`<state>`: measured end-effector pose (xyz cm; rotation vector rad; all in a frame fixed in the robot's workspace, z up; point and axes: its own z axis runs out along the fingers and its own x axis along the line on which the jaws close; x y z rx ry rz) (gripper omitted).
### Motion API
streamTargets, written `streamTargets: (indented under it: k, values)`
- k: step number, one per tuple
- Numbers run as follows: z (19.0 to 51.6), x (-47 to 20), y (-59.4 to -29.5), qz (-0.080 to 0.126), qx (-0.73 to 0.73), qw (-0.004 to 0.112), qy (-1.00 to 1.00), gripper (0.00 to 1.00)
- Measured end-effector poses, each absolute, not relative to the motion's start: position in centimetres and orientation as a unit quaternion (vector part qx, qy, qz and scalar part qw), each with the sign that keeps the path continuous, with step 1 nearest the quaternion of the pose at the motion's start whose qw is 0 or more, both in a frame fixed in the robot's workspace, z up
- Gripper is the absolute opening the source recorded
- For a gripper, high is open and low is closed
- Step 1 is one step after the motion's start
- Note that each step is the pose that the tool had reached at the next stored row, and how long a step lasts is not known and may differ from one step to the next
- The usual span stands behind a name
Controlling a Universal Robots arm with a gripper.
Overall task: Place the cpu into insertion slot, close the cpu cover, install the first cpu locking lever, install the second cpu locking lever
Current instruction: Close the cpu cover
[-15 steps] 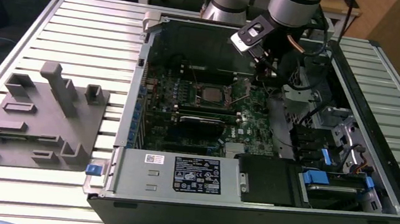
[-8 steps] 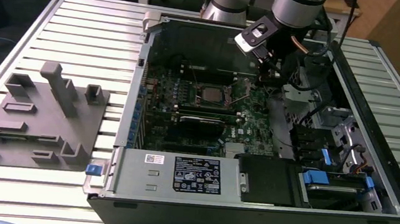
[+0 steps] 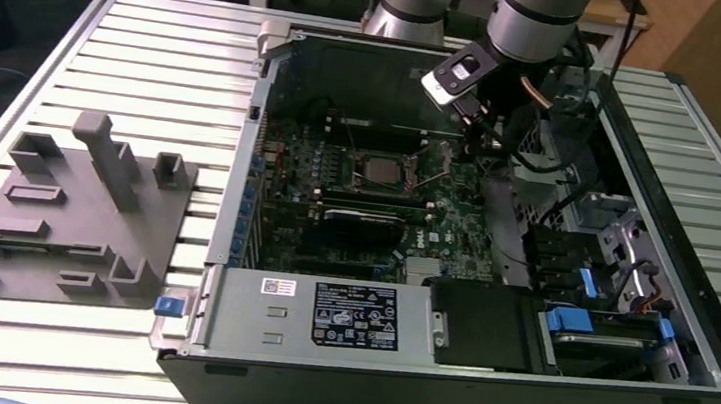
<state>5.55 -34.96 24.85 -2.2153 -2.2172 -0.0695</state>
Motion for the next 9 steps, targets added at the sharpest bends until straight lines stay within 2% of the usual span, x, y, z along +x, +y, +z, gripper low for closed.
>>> streamTargets:
  k: [9]
  values:
    - [24.28,5.58,-34.96,-0.022,-0.707,0.003,-0.707,0.11]
